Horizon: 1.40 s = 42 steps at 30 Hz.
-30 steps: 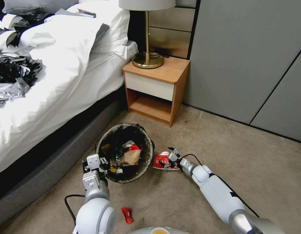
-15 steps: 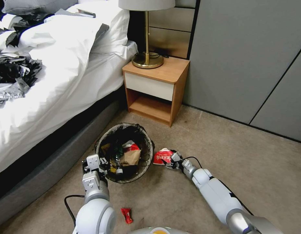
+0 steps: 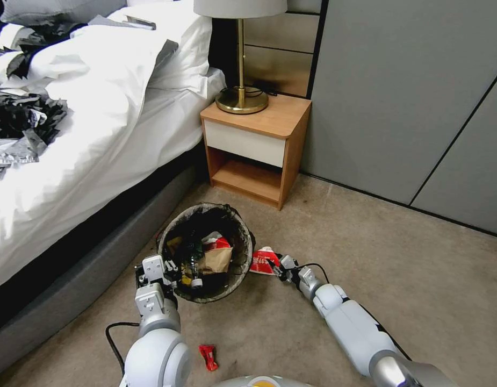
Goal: Pick up the trash bin, then pick up the garbage from the floor and place it into the trash bin.
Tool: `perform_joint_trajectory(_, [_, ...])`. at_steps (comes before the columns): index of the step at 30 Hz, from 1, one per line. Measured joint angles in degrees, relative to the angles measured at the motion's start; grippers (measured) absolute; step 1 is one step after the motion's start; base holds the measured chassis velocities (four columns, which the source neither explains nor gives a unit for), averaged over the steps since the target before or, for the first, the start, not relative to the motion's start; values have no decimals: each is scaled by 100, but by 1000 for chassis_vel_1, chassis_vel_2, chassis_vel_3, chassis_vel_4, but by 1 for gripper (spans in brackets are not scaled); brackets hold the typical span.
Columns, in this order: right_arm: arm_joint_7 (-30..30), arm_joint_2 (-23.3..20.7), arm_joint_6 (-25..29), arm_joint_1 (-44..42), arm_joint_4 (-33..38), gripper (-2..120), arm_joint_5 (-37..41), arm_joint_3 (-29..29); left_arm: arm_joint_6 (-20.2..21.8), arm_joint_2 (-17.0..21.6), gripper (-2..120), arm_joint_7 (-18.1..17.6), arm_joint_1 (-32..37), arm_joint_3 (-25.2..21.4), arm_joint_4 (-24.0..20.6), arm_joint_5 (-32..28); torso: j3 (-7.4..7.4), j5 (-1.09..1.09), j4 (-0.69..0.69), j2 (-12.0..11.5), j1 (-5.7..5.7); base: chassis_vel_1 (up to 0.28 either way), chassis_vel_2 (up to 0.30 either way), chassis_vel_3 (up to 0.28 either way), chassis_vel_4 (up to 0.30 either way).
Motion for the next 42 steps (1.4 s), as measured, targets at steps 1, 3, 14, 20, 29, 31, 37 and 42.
perform_joint_trajectory(1, [-13,-6,10,-32,10,9,31,7,-5,-1,0,0,-8,3,15,0,0,1,0,0,0,0,0,0,0])
perform_joint_trajectory(3, [-23,-11,26,-69,22,4,64,16,-12,-1,0,0,-26,9,43,0,0,1,1,0,0,0,0,0,0])
perform_joint_trajectory(14, [22,15,109,-176,121,1,189,48,-19,14,0,0,-77,16,64,-42,1,0,-1,0,0,0,0,0,0])
perform_joint_trajectory(20, [171,8,132,-335,340,1,416,78,-19,27,0,0,-93,10,64,-59,2,2,1,-1,0,0,0,0,0])
perform_joint_trajectory(29, [629,-211,593,-1114,1302,0,1142,666,19,86,0,-6,-185,2,78,-151,3,0,-2,-1,0,0,0,0,0])
perform_joint_trajectory(31, [677,-254,782,-1199,1464,0,1277,831,26,103,0,-9,-184,3,76,-153,3,1,-2,-1,0,0,0,0,0])
perform_joint_trajectory(37, [716,-420,1162,-1530,2610,0,1798,1409,39,143,0,-13,-169,21,75,-155,2,0,-1,-1,0,0,0,0,0])
perform_joint_trajectory(42, [655,-556,1108,-1895,4624,0,2001,1784,58,180,0,-15,-199,51,115,-158,1,-2,0,-1,0,0,0,0,0])
